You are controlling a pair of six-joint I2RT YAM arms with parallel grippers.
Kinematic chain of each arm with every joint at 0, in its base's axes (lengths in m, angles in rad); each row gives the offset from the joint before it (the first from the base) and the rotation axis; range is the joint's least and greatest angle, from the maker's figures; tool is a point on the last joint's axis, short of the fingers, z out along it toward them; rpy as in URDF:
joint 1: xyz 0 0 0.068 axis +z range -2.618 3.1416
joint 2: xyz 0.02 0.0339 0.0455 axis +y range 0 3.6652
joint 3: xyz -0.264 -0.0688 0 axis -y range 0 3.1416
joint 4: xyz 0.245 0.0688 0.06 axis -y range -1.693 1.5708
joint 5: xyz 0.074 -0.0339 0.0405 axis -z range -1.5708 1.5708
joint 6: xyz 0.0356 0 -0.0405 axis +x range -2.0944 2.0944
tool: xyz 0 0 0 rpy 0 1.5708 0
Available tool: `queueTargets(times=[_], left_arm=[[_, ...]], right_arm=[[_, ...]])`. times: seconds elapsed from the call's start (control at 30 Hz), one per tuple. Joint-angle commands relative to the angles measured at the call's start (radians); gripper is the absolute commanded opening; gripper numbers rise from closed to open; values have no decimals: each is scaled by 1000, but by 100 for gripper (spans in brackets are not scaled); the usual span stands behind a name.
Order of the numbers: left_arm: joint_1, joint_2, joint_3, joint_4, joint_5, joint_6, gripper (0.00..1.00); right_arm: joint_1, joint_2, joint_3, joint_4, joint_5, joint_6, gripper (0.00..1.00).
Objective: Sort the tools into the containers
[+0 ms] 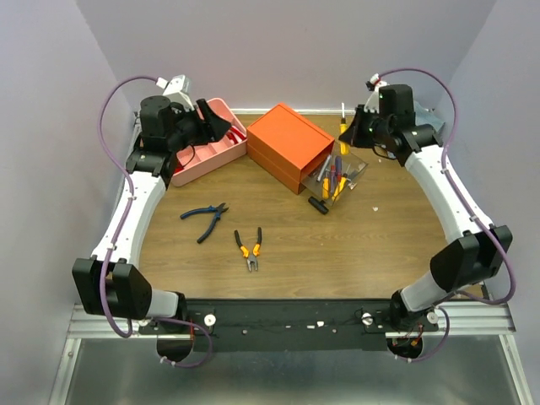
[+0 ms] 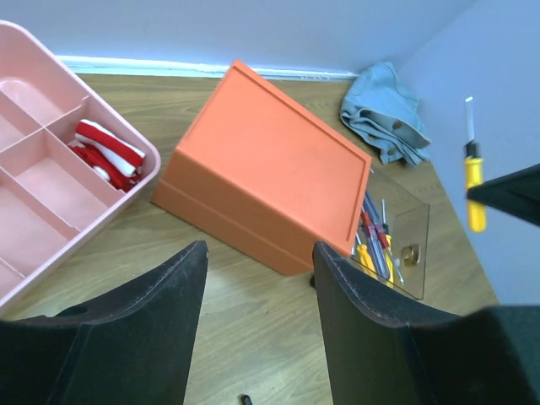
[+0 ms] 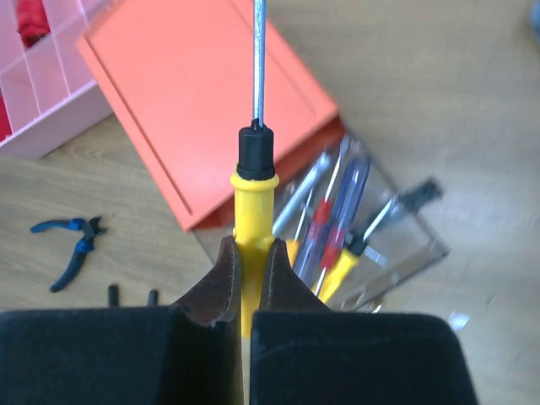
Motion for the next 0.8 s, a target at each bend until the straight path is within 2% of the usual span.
queueTargets(times=[0.0, 0.23, 0.43, 0.47, 0.5, 0.53, 0.6, 0.77], left_arm=[[-24, -40, 2, 8, -7, 26, 63], [-20, -127, -55, -43, -44, 85, 65], [23, -139, -79, -37, -25, 77, 65], [34, -139, -81, -35, -22, 74, 65], [39, -138, -79, -35, -21, 74, 65], [40, -135, -78, -37, -21, 72, 65], [42, -121, -70, -29, -10, 69, 65], [8, -26, -32, 28, 35, 33, 64]], right_arm=[[19, -40, -166, -52, -4, 201, 1], [-7, -11, -235, -54, -37, 344, 1], [-12, 48, -205, -31, -65, 327, 1], [-12, 54, -191, -22, -89, 320, 8], [-12, 57, -182, -25, -93, 315, 33], [-12, 58, -173, -29, -94, 307, 43], [-13, 51, -145, -38, -108, 286, 57], [-19, -59, -130, -40, -119, 189, 63]])
